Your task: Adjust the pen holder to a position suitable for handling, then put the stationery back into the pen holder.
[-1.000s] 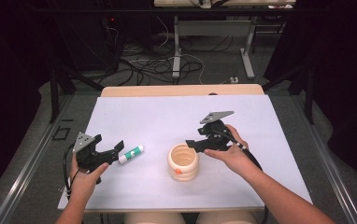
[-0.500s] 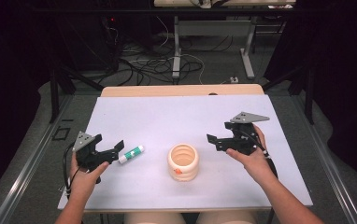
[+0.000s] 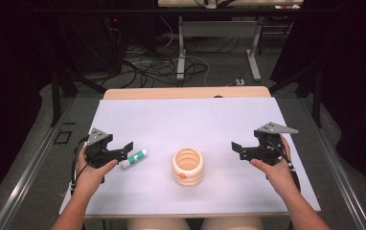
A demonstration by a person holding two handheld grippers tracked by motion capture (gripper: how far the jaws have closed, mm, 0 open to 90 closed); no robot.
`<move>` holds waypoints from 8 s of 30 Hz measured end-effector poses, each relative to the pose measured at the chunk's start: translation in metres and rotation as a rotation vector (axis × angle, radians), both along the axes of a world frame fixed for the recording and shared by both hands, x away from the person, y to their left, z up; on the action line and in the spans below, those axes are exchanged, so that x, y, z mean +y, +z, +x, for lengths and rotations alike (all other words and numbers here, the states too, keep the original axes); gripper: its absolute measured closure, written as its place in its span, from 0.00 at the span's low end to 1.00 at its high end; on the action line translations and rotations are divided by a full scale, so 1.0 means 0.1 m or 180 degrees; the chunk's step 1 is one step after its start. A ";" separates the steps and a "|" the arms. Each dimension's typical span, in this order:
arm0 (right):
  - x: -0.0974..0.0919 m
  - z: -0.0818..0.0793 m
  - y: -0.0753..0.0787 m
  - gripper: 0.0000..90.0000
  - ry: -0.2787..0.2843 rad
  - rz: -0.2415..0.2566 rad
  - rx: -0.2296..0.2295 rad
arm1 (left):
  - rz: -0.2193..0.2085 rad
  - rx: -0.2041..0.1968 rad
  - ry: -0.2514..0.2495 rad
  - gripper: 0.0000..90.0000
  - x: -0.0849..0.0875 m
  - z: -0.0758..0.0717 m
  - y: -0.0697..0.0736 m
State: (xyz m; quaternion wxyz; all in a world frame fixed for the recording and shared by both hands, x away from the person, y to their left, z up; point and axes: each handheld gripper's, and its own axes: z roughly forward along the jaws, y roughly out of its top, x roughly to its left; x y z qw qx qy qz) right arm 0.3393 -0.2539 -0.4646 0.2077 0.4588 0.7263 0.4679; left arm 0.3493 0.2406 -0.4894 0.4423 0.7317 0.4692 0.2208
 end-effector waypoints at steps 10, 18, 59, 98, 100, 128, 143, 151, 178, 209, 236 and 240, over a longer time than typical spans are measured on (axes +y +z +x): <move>-0.13 -0.01 -0.03 0.00 -0.0078 0.0023 -0.0030 | 0.0503 0.0245 -0.0389 0.21 -0.24 0.24 0.12; -0.19 -0.03 -0.05 0.00 -0.0093 0.0075 0.0032 | 0.0839 0.0412 -0.0591 0.25 -0.36 0.35 0.20; -0.22 0.00 -0.18 0.08 -0.0111 0.0021 0.0162 | 0.1549 0.1146 -0.1151 0.47 -0.65 0.71 -0.06; -0.21 0.03 -0.24 0.09 -0.0055 0.0006 0.0203 | 0.1818 0.1660 -0.1297 0.72 -0.78 0.83 -0.38; -0.21 0.03 -0.24 0.09 -0.0053 0.0014 0.0203 | 0.1823 0.1651 -0.1309 0.73 -0.78 0.83 -0.38; -0.16 0.01 -0.22 0.09 0.0024 -0.0036 0.0147 | 0.1451 0.1450 -0.1223 0.73 -0.78 0.85 0.09; 0.09 -0.05 -0.06 0.07 0.0309 -0.0284 -0.0167 | 0.1317 0.1374 -0.1278 0.73 -0.95 0.81 0.61; 0.30 -0.09 0.04 0.09 0.0550 -0.0571 -0.0384 | 0.1327 0.1286 -0.1375 0.73 -1.14 0.81 0.88; 1.05 -0.25 0.44 0.30 0.1579 -0.1850 -0.1304 | 0.1291 0.1230 -0.1737 0.73 -1.80 0.86 1.20; 1.70 -0.48 0.25 0.41 0.2448 -0.3766 -0.2652 | 0.1219 0.1325 -0.1797 0.73 -1.99 0.87 1.21; 1.92 -0.45 0.09 0.51 0.2426 -0.4437 -0.3057 | 0.1186 0.1459 -0.1912 0.73 -2.33 0.79 1.25; 1.95 -0.41 0.11 0.56 0.2426 -0.4552 -0.2971 | 0.1158 0.1500 -0.1905 0.73 -2.35 0.79 1.24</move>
